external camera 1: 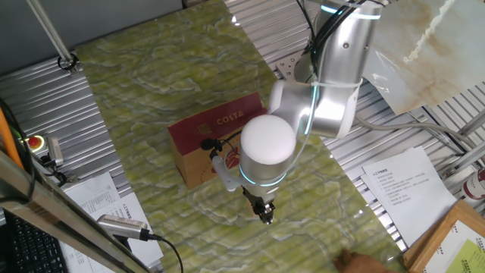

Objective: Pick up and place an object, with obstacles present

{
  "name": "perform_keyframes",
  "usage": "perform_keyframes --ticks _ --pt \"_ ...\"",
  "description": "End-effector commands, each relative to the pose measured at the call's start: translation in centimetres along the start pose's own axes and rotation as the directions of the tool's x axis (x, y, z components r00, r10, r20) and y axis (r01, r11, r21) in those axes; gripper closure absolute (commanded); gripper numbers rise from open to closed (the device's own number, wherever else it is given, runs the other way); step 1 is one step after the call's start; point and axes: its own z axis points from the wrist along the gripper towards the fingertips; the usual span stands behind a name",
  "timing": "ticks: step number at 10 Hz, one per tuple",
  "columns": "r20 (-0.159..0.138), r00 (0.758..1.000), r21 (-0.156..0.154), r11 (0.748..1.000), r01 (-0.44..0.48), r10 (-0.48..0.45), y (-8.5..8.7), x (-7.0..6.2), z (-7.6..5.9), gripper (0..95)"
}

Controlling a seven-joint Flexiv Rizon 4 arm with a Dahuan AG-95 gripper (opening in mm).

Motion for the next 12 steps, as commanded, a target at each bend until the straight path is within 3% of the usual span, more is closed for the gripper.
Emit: perform_keyframes --ticks 1,6,7,11,12 --pt "0.000 1.000 0.000 1.000 0.003 -0.003 -0.13 0.54 0.22 19.0" --pt "0.001 1.000 0.002 1.000 -0.014 0.014 -0.12 0.58 0.45 19.0" --pt "0.000 1.000 0.003 1.000 -0.018 0.018 -0.10 0.61 0.63 38.0" --pt "-0.003 1.000 0.002 1.000 -0.023 0.023 -0.07 0.69 0.95 38.0" --pt "-0.003 1.000 0.001 1.000 -0.023 0.023 -0.07 0.69 0.95 57.0"
